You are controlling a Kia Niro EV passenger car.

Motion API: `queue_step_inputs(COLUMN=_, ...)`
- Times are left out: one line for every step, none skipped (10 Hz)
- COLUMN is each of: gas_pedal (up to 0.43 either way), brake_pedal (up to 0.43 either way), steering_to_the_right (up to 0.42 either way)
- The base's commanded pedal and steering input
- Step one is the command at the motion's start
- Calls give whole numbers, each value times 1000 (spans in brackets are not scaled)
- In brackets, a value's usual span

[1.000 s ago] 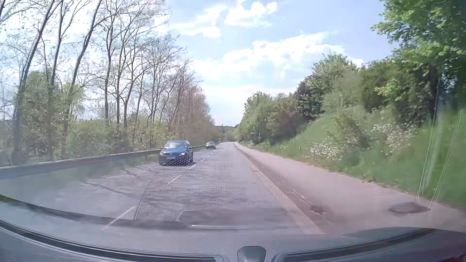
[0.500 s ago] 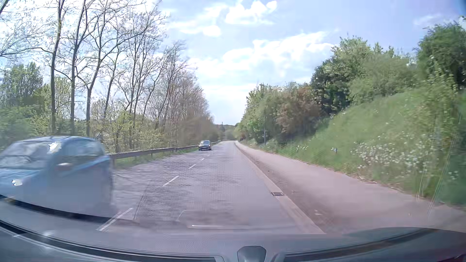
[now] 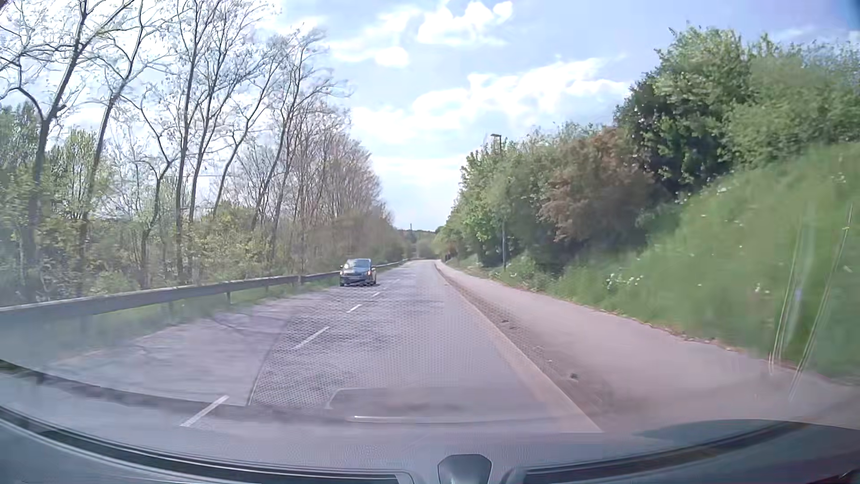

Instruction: Follow the waypoints while adhering to traffic rules and regulations

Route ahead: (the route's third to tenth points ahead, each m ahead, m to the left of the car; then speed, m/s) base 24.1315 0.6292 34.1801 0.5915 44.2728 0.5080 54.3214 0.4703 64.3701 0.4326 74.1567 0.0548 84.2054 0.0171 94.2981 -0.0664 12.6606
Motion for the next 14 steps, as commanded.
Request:
queue_step_inputs(gas_pedal=47, brake_pedal=0, steering_to_the_right=-5)
queue_step_inputs(gas_pedal=47, brake_pedal=0, steering_to_the_right=-5)
queue_step_inputs(gas_pedal=47, brake_pedal=0, steering_to_the_right=-5)
queue_step_inputs(gas_pedal=47, brake_pedal=0, steering_to_the_right=-4)
queue_step_inputs(gas_pedal=47, brake_pedal=0, steering_to_the_right=-4)
queue_step_inputs(gas_pedal=47, brake_pedal=0, steering_to_the_right=-4)
queue_step_inputs(gas_pedal=47, brake_pedal=0, steering_to_the_right=-4)
queue_step_inputs(gas_pedal=47, brake_pedal=0, steering_to_the_right=-3)
queue_step_inputs(gas_pedal=47, brake_pedal=0, steering_to_the_right=-2)
queue_step_inputs(gas_pedal=47, brake_pedal=0, steering_to_the_right=-2)
queue_step_inputs(gas_pedal=47, brake_pedal=0, steering_to_the_right=-2)
queue_step_inputs(gas_pedal=47, brake_pedal=0, steering_to_the_right=-2)
queue_step_inputs(gas_pedal=47, brake_pedal=0, steering_to_the_right=-2)
queue_step_inputs(gas_pedal=47, brake_pedal=0, steering_to_the_right=-2)
